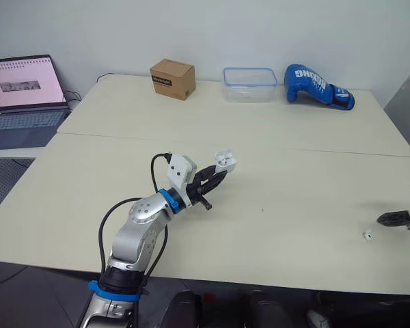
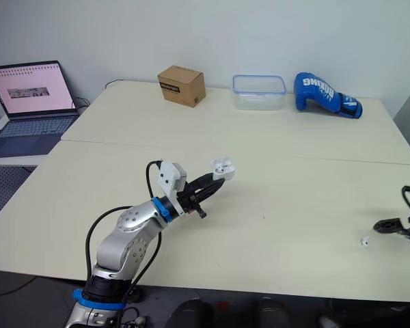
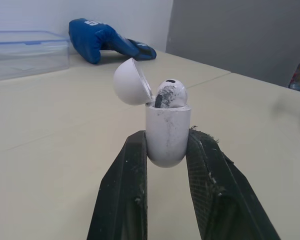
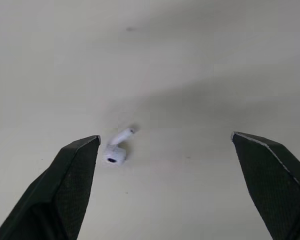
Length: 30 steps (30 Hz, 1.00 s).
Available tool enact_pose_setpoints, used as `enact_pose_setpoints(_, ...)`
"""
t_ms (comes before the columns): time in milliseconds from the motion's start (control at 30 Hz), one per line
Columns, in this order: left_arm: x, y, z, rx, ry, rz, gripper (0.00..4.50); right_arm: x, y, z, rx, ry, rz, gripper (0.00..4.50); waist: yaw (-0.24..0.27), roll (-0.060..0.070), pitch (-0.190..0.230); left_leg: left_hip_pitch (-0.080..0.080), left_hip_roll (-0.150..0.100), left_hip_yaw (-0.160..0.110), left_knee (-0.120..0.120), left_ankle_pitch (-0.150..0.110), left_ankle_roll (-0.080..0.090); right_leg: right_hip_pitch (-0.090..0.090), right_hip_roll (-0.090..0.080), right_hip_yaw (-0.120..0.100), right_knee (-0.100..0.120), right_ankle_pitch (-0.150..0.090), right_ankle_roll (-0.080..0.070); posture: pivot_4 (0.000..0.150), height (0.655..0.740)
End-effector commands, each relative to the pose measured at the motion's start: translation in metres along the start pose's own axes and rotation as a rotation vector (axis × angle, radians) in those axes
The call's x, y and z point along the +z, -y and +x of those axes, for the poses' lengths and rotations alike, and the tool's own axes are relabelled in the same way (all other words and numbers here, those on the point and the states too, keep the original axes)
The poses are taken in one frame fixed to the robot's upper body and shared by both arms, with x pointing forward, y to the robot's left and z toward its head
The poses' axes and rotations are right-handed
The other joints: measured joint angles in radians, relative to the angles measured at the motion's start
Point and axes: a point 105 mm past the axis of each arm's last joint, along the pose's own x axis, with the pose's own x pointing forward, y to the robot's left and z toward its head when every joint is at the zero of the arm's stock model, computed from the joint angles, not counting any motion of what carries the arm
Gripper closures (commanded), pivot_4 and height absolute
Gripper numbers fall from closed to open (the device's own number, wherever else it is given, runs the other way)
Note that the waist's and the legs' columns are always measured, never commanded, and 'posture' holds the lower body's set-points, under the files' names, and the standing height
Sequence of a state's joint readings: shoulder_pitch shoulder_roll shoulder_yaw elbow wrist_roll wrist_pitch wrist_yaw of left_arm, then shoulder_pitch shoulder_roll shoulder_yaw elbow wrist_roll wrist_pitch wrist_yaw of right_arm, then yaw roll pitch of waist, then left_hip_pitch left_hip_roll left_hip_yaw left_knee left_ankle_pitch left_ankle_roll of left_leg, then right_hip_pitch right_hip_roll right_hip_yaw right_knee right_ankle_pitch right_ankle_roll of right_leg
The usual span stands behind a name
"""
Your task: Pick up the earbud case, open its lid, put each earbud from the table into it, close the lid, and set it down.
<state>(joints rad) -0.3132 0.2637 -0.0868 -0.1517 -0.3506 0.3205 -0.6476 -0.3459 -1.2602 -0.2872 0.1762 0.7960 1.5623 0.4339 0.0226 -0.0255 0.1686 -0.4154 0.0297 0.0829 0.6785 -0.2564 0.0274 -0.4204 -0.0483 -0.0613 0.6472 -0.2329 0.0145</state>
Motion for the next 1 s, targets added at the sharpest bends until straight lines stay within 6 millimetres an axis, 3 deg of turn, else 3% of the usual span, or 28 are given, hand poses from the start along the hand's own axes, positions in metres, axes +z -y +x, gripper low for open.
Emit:
enact_pose_setpoints(33,0.011,0.005,0.004,-0.02,0.049,0.019,3.77,0.024,-0.027,-0.007,0.104,0.12,-0.345,0.02,-0.002,0.001,0.0,0.0,0.0,0.0,0.0,0.0,0.0,0.0,0.001,0.0,0.0,-0.001,0.001,0.15,0.74)
enact_pose_setpoints(200,0.012,0.008,0.007,-0.03,0.058,0.014,3.77,0.021,-0.055,-0.004,0.329,0.182,-0.954,0.02,-0.003,0.001,-0.001,0.0,0.0,0.0,0.0,0.0,0.0,0.0,0.003,0.0,0.0,-0.001,0.002,0.15,0.74)
enact_pose_setpoints(600,0.012,0.007,0.005,-0.027,0.052,0.017,3.77,-0.009,-0.052,0.002,0.564,0.069,-1.927,0.02,-0.006,0.002,0.0,0.002,0.0,0.002,0.001,0.0,-0.001,0.001,0.003,0.001,0.001,-0.001,0.001,0.15,0.74)
enact_pose_setpoints(767,0.013,0.007,0.007,-0.026,0.055,0.017,3.77,-0.02,-0.043,0.018,0.601,0.001,-2.092,0.02,-0.005,0.002,0.0,0.003,0.0,0.002,0.001,0.001,-0.001,0.001,0.001,0.002,0.0,-0.001,0.001,0.15,0.74)
enact_pose_setpoints(1000,0.013,0.006,0.006,-0.022,0.052,0.016,3.77,-0.019,-0.037,0.031,0.591,-0.065,-2.189,0.02,-0.006,0.004,0.0,0.006,0.0,0.005,0.001,0.003,-0.005,0.002,-0.001,0.003,0.002,0.002,-0.004,0.15,0.74)
